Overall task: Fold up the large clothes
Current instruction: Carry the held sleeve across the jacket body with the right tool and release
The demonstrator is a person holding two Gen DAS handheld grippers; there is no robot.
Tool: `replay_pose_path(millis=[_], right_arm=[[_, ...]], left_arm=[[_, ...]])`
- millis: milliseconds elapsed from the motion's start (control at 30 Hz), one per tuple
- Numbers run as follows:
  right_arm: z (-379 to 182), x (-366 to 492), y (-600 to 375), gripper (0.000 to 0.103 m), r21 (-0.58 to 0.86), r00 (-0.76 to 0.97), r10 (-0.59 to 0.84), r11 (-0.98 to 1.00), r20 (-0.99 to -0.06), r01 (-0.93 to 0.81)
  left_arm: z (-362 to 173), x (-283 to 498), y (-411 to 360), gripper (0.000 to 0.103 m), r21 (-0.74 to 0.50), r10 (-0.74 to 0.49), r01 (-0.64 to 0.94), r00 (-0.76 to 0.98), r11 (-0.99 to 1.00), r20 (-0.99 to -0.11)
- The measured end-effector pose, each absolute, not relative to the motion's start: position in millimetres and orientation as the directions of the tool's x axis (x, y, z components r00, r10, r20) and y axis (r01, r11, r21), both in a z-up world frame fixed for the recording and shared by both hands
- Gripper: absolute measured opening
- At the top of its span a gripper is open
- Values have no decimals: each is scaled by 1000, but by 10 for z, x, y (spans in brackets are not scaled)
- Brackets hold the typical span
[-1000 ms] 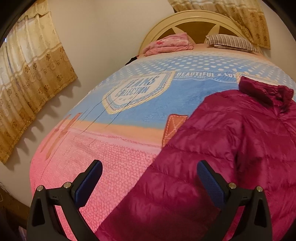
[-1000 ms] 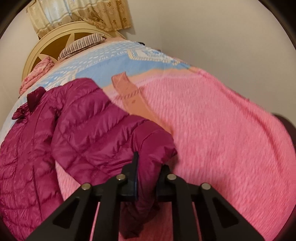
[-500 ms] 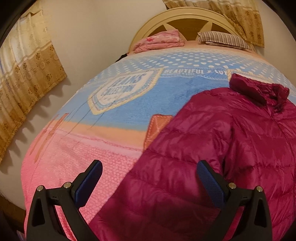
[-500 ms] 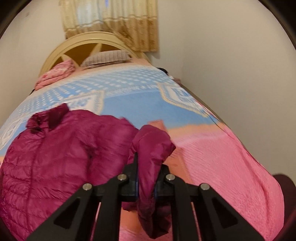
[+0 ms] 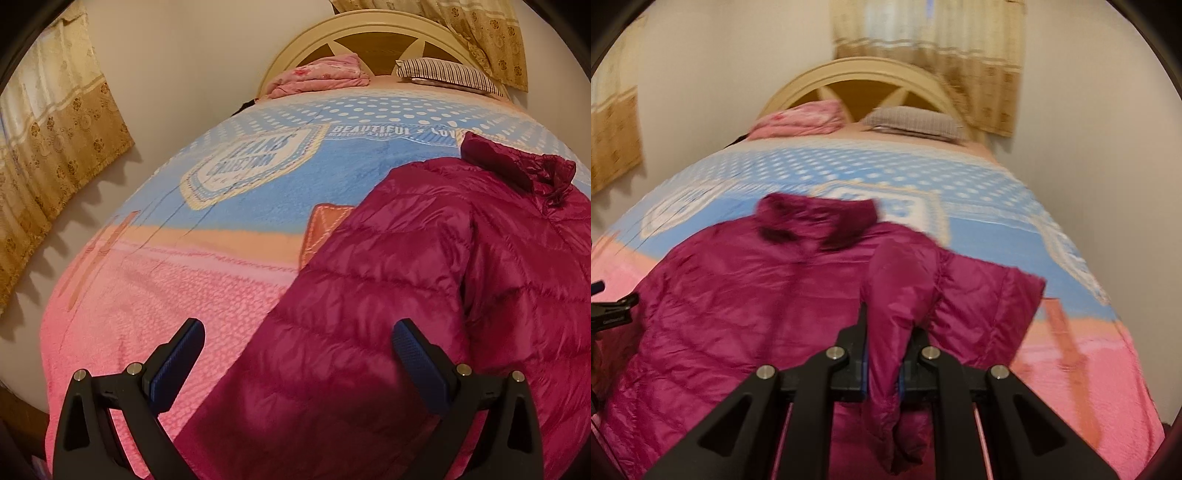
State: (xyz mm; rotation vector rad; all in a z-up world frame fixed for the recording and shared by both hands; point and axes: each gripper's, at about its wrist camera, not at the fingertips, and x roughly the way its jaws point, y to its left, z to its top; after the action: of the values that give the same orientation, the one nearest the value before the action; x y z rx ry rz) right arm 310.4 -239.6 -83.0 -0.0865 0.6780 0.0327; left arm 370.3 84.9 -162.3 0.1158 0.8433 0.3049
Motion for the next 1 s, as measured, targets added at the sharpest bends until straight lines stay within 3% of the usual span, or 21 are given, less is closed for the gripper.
replay_pose_path(millis=[333, 1000], right_arm=[[-1347, 3181, -1462, 13, -139, 742, 70, 966, -667, -216], [-1735, 3068, -1094, 14, -214, 708, 46, 938, -704, -273]], left_arm=[[-1671, 3413, 1264, 102, 264, 395, -298, 603, 917, -693], [-2024, 3501, 1389, 102, 264, 411, -329, 543, 907, -733]])
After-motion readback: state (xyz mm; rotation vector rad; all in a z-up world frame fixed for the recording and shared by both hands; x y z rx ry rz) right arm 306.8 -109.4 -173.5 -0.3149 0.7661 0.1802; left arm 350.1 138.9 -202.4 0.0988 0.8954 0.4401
